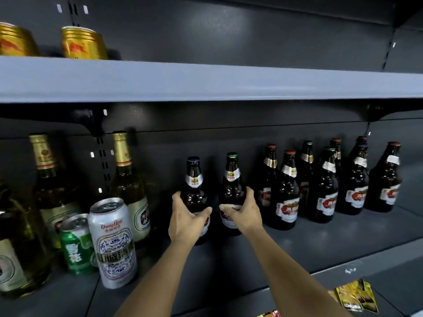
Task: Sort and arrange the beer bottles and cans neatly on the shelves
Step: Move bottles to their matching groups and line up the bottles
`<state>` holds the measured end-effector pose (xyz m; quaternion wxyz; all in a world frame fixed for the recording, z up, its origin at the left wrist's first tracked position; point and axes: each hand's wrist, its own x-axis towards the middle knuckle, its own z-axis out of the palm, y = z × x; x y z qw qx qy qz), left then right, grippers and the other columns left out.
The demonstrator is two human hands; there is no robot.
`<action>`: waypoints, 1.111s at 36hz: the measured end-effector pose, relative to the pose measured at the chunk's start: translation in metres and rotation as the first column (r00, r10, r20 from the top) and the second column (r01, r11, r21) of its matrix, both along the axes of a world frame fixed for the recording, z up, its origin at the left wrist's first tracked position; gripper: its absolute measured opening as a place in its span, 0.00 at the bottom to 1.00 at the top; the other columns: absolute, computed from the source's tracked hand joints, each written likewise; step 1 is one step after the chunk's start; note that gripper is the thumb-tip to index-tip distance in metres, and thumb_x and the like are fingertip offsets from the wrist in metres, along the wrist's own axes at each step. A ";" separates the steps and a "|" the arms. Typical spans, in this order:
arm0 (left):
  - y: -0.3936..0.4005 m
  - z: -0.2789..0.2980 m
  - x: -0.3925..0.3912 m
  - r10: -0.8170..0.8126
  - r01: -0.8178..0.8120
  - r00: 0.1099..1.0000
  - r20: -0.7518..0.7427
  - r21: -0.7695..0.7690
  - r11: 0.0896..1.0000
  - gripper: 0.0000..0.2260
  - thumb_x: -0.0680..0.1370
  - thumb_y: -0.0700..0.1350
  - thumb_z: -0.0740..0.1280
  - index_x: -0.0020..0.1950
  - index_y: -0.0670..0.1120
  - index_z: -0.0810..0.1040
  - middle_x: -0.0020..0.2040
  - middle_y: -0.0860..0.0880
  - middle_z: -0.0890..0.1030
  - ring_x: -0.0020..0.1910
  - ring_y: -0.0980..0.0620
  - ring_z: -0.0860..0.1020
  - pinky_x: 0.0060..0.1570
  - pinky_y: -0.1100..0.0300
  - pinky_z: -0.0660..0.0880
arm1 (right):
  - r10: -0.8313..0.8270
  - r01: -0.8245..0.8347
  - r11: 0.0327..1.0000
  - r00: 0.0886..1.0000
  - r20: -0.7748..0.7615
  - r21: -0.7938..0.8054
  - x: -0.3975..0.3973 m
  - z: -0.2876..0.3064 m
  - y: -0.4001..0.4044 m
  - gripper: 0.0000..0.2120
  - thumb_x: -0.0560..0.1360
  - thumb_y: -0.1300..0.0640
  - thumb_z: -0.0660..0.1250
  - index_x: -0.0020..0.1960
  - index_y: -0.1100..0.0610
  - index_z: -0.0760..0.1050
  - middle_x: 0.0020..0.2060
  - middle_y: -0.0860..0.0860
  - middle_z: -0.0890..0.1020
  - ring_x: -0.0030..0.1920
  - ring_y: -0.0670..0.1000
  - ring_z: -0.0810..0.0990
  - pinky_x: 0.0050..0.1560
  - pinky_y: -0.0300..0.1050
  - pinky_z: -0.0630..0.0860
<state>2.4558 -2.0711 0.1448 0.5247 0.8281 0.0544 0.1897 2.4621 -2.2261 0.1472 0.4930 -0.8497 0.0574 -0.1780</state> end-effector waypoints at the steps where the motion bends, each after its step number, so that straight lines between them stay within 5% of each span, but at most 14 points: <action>1: 0.000 -0.001 0.002 -0.010 0.010 1.000 0.009 -0.016 1.000 0.38 0.69 0.52 0.77 0.72 0.51 0.59 0.65 0.51 0.72 0.60 0.48 0.75 0.50 0.57 0.67 | -0.014 0.013 0.998 1.000 -0.012 -0.064 0.000 -0.002 -0.001 0.46 0.69 0.42 0.75 0.77 0.52 0.53 0.70 0.52 0.68 0.68 0.55 0.69 0.62 0.52 0.71; 6: 0.002 -0.005 0.013 0.017 -0.017 1.000 0.018 0.033 0.999 0.39 0.68 0.53 0.77 0.74 0.51 0.60 0.69 0.45 0.64 0.67 0.43 0.68 0.55 0.52 0.69 | -0.077 0.044 0.954 0.992 -0.100 -0.297 -0.001 -0.016 -0.002 0.53 0.68 0.39 0.75 0.78 0.54 0.45 0.72 0.53 0.61 0.72 0.55 0.62 0.63 0.51 0.70; 16: 0.001 -0.012 0.033 0.026 -0.026 0.999 0.042 0.016 1.000 0.40 0.67 0.53 0.78 0.74 0.51 0.62 0.65 0.46 0.67 0.66 0.43 0.69 0.56 0.51 0.70 | 0.011 -0.033 0.973 0.995 -0.098 -0.227 0.037 -0.020 -0.010 0.29 0.71 0.51 0.75 0.60 0.56 0.60 0.57 0.51 0.78 0.56 0.53 0.78 0.51 0.47 0.74; 23: 0.000 -0.010 0.030 0.051 -0.053 0.998 0.038 0.045 0.998 0.38 0.68 0.54 0.77 0.73 0.52 0.63 0.63 0.48 0.67 0.63 0.45 0.71 0.50 0.57 0.67 | 0.032 -0.044 0.980 0.997 -0.069 -0.196 0.054 -0.020 -0.007 0.29 0.72 0.55 0.74 0.65 0.59 0.63 0.62 0.55 0.72 0.58 0.55 0.77 0.49 0.42 0.69; 29: -0.001 -0.001 0.025 0.090 -0.090 0.996 -0.001 0.101 0.991 0.37 0.68 0.56 0.77 0.72 0.50 0.65 0.65 0.47 0.69 0.62 0.44 0.73 0.50 0.56 0.68 | 0.031 -0.043 0.973 0.998 -0.056 -0.229 0.040 -0.028 -0.008 0.39 0.72 0.54 0.73 0.75 0.57 0.54 0.66 0.55 0.68 0.62 0.57 0.75 0.53 0.49 0.74; 34: -0.015 0.004 0.013 0.119 -0.119 0.993 0.011 0.125 0.985 0.33 0.66 0.57 0.77 0.67 0.51 0.69 0.62 0.50 0.72 0.59 0.45 0.76 0.53 0.52 0.74 | 0.050 -0.072 0.930 0.996 -0.068 -0.361 0.019 -0.038 -0.023 0.28 0.74 0.61 0.66 0.71 0.56 0.60 0.64 0.53 0.70 0.61 0.55 0.74 0.51 0.49 0.75; 40: -0.054 0.008 -0.002 0.065 -0.069 0.997 0.033 0.177 0.982 0.33 0.65 0.58 0.77 0.66 0.53 0.69 0.61 0.52 0.74 0.58 0.47 0.77 0.53 0.53 0.75 | 0.263 -0.285 0.932 0.957 -0.121 -0.223 0.000 -0.026 -0.032 0.20 0.72 0.57 0.66 0.62 0.52 0.66 0.58 0.49 0.77 0.58 0.53 0.77 0.52 0.45 0.72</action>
